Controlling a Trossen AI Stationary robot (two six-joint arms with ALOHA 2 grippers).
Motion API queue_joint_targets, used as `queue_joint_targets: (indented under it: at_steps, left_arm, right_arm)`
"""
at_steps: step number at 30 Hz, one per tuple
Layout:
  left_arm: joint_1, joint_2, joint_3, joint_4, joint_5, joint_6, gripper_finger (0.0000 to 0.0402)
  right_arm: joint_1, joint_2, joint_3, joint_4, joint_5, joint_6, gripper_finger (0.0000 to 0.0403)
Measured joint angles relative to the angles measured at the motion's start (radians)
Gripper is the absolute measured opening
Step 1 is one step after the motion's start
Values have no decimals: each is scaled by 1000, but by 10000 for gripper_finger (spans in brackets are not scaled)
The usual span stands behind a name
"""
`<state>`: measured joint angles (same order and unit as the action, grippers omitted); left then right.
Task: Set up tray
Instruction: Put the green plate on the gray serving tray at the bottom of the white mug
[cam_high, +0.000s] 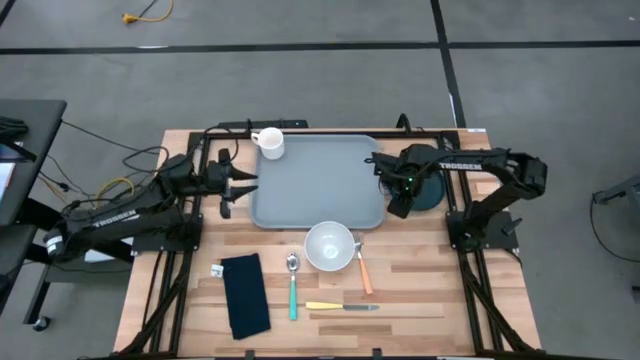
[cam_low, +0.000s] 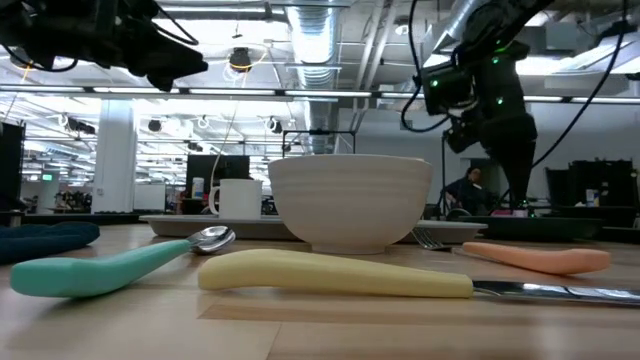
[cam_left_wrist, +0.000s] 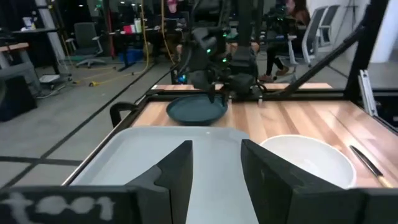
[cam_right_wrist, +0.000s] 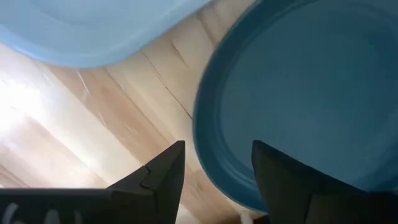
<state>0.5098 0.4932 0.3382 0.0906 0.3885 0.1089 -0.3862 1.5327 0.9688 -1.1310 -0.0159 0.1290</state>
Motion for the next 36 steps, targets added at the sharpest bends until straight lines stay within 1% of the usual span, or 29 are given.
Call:
queue_joint_targets:
  at_steps: [8,16,21,24,26,28,34,36]
  left_arm:
    - [0,-9,0,-33,-1,58,125]
    - [0,-9,0,-33,-1,63,125]
    - [0,-9,0,-31,-6,63,125]
    - [0,-9,0,-29,-10,64,125]
    - [0,-9,0,-29,-10,64,125]
    - [0,-9,0,-29,-10,64,125]
    - [0,-9,0,-29,-10,64,125]
    - [0,-9,0,-29,-10,64,125]
  right_arm:
    - [0,100,0,19,-6,11,178]
    - [0,179,0,22,-5,5,178]
    - [0,206,0,29,-1,-6,177]
    - [0,206,0,29,2,-16,168]
    - [0,206,0,29,2,-16,152]
    - [0,206,0,25,2,-16,128]
    - [-6,205,0,-15,-1,1,18]
    - [-12,204,0,-37,1,12,11]
